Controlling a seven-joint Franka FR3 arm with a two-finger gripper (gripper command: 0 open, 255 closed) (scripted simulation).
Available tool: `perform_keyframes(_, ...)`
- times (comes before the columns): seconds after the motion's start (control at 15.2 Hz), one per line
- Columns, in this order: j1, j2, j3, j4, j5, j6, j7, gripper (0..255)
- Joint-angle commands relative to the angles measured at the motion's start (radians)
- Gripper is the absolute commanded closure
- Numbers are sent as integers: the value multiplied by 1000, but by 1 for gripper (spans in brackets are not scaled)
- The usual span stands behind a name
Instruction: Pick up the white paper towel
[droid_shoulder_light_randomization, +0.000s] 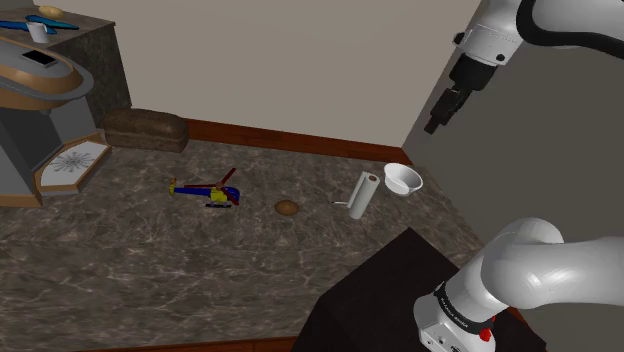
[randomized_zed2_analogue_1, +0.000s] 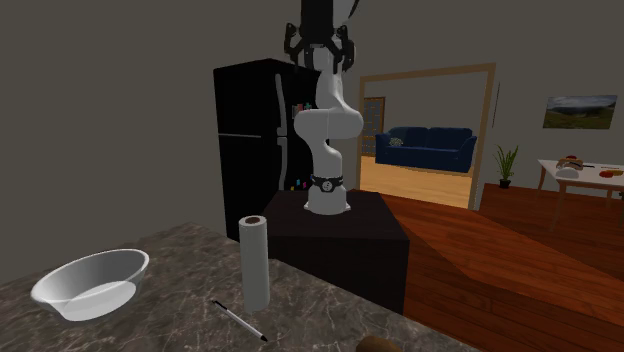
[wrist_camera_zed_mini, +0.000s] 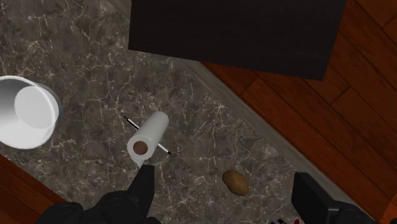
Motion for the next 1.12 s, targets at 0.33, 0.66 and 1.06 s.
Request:
perform_keyframes(0.33,-9,20,-49,-140,-38,176,-55,0)
perform_keyframes(0.66,-20,85,-104,-247,-76,364,-110,0)
perform_keyframes(1.06,-31,227,-175,-327,-113,606,-177,0)
